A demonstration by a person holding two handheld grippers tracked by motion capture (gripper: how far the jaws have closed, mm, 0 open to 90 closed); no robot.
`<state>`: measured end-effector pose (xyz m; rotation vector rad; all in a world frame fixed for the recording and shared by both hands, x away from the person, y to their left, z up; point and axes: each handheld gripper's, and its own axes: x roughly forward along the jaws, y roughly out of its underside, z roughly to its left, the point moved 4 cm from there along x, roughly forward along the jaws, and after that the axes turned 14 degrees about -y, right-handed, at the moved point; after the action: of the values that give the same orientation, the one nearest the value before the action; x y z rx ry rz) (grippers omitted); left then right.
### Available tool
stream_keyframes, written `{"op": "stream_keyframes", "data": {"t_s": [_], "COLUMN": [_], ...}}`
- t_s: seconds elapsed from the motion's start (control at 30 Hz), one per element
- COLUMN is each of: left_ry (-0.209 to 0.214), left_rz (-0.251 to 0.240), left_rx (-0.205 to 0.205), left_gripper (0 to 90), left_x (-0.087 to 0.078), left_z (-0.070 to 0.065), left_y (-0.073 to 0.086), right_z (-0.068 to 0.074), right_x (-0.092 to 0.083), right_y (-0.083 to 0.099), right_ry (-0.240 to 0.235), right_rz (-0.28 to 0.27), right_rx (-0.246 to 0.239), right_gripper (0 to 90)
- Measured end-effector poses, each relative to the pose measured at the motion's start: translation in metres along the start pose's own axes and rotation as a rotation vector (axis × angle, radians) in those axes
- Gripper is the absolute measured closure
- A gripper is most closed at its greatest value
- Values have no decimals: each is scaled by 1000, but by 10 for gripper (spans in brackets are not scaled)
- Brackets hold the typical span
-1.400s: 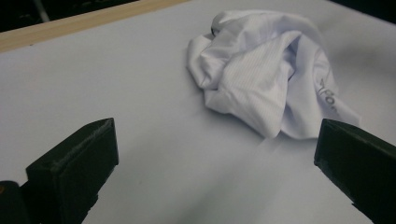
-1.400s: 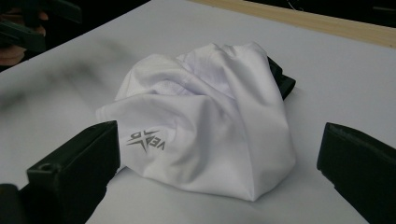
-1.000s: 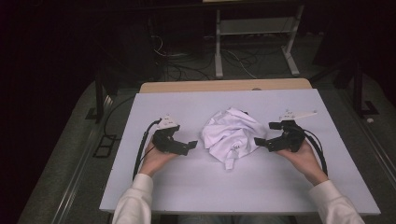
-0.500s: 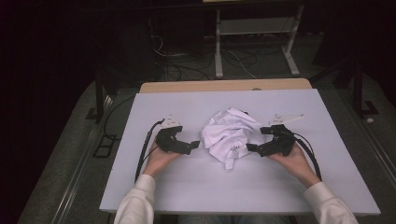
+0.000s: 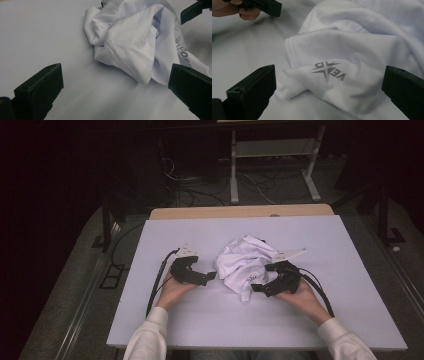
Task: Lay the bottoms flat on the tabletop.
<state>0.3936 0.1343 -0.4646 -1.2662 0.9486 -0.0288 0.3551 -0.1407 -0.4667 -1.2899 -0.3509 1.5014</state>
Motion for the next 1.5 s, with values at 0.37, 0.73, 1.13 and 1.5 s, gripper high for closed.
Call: {"op": "stream_keyframes", "data": {"t_s": [0.37,0.73,1.13,1.5], "left_ry": [19,42,56,64], "left_rz": [33,51,46,95], "left_rx": [21,25,-6,0], "left_gripper": [0,65,194,814], "left_x": [10,23,36,43], "left_z": [-8,-16,-19,-23], "left_y": [1,-1,-8,-11], "right_z": [14,9,7,-18], "right_x": [30,38,8,-57], "right_y": [5,6,-2,5], "right_ry": [-19,133,101,132], "right_rz": [70,106,82,-28], "right_rx": [-30,8,50,137], "right_gripper": [0,649,847,852]}}
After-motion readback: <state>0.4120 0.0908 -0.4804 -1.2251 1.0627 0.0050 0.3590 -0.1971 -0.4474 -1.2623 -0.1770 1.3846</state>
